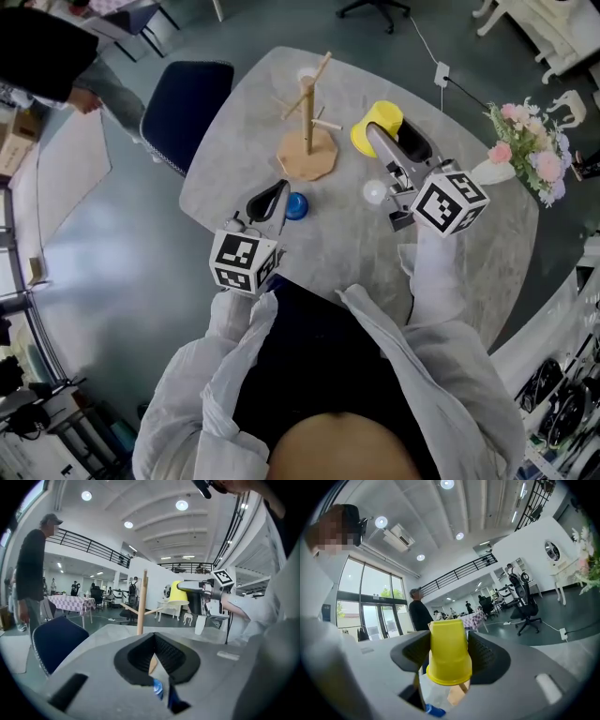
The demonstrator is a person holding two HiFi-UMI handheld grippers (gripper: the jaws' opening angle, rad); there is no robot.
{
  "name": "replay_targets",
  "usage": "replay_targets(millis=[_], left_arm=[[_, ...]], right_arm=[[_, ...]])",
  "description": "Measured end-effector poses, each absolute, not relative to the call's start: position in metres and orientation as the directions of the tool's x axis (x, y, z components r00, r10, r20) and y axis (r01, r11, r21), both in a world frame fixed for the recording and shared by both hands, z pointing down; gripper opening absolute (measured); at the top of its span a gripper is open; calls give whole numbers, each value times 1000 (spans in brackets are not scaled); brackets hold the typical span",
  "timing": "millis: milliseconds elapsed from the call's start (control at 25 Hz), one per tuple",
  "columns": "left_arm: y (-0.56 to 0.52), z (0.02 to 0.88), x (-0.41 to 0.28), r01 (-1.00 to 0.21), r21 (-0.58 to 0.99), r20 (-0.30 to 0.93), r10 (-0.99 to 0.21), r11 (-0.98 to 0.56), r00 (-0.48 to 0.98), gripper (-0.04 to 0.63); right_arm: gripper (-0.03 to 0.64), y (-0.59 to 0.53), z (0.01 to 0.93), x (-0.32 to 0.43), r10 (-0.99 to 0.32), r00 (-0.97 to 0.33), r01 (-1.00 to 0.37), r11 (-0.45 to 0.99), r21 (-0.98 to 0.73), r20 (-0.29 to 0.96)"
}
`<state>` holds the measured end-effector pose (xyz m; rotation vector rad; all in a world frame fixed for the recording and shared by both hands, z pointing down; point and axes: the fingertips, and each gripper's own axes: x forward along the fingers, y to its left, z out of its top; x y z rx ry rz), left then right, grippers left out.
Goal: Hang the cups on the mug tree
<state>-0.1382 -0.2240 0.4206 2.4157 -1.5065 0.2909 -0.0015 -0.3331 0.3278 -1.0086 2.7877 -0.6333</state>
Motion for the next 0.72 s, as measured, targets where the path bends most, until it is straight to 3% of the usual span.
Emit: replay_targets(millis=[360,720], left_arm=[[-225,433,-188,-913,144,342,-847,-381,407,3],[-228,449,-204,-897,160,370,-817,-412,442,2]], right_arm=[[262,-361,349,-57,-633,-772,-585,677,-447,54],[262,-364,369,-65,-697,-716,-618,608,-499,38]])
